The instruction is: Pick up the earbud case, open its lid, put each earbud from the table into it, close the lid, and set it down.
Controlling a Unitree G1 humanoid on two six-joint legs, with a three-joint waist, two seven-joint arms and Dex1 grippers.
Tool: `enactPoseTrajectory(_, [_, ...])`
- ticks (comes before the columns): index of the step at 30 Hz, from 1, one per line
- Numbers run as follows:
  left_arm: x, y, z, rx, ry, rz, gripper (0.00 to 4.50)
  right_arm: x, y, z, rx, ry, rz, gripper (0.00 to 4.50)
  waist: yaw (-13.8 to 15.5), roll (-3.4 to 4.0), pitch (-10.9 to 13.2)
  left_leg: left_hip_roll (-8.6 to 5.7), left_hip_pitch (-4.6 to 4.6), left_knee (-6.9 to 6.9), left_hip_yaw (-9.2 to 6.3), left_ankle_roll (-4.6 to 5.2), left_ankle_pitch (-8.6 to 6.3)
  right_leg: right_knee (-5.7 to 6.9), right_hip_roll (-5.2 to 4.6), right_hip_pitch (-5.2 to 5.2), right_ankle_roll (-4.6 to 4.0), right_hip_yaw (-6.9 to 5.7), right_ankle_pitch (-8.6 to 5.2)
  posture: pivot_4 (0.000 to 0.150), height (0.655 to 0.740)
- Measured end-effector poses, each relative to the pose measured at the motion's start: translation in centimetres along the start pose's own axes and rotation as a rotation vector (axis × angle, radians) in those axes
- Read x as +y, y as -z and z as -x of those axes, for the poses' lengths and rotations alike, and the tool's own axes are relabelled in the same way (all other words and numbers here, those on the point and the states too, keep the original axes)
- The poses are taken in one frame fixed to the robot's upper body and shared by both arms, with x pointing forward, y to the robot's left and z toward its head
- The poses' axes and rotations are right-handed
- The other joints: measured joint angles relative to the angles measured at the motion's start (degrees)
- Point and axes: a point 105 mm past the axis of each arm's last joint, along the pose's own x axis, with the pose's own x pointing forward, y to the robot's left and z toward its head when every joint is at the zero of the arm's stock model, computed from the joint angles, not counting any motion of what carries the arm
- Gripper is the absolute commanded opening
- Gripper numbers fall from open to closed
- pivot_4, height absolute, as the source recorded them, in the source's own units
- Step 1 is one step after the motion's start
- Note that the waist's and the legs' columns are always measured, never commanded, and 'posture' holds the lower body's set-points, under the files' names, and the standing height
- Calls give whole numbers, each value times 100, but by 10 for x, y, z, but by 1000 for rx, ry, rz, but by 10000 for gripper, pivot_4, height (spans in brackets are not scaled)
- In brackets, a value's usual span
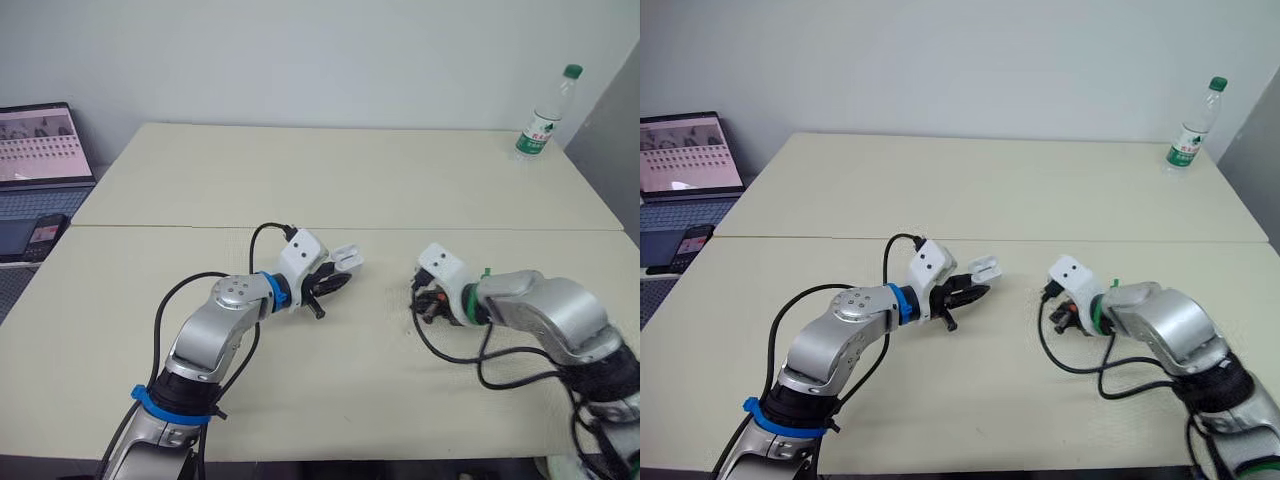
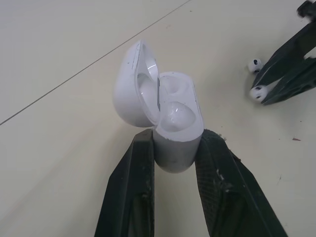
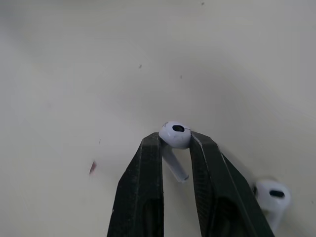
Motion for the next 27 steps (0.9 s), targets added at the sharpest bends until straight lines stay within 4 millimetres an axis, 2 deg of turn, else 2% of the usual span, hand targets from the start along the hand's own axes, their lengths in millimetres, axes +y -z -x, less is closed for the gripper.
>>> enactPoseTrajectory(4, [-7, -4, 11, -62, 101, 41, 7783, 4, 41, 39, 76, -145, 194, 4080, 11, -3, 2, -7, -3, -3, -3, 0, -3, -10, -8, 2, 6, -8, -4, 1500, 7362])
enactPoseTrajectory(7, [-9, -9, 22, -92, 172, 26, 7783, 5, 66, 50, 131, -251, 327, 4080, -34, -5, 4, -1, 11, -1, 8, 0, -2, -7, -3, 7, 8, -7, -5, 1500, 7362])
enactPoseTrajectory(9, [-10, -4, 31, -68, 208, -14, 7783, -8, 86, 56, 181, -273, 406, 4080, -59, -3, 9, 4, 27, -1, 30, 1, -2, 3, 2, 6, 32, 1, -19, 1500, 7362])
enactPoseTrajectory(13, [-12, 5, 34, -47, 212, -9, 7783, -33, 109, 66, 260, -265, 524, 4080, -62, -7, 16, 8, 38, 7, 42, 2, 1, 12, 2, 9, 34, 9, -7, 1500, 7362])
enactPoseTrajectory(18, [-19, 6, 36, -35, 220, -8, 7783, -44, 121, 70, 306, -289, 590, 4080, -52, -8, 17, 9, 35, 9, 49, 2, 1, 12, 2, 7, 14, 16, 7, 1500, 7362])
enactPoseTrajectory(26, [-21, 6, 35, -5, 206, 31, 7783, -48, 123, 70, 308, -315, 646, 4080, -35, -8, 17, 8, 39, 11, 50, 2, 1, 12, 2, 10, 10, 16, 10, 1500, 7362])
enactPoseTrajectory(27, [-21, 6, 35, -4, 205, 31, 7783, -48, 123, 69, 310, -316, 648, 7579, -35, -8, 17, 8, 40, 11, 51, 2, 1, 12, 2, 11, 10, 17, 11, 1500, 7362])
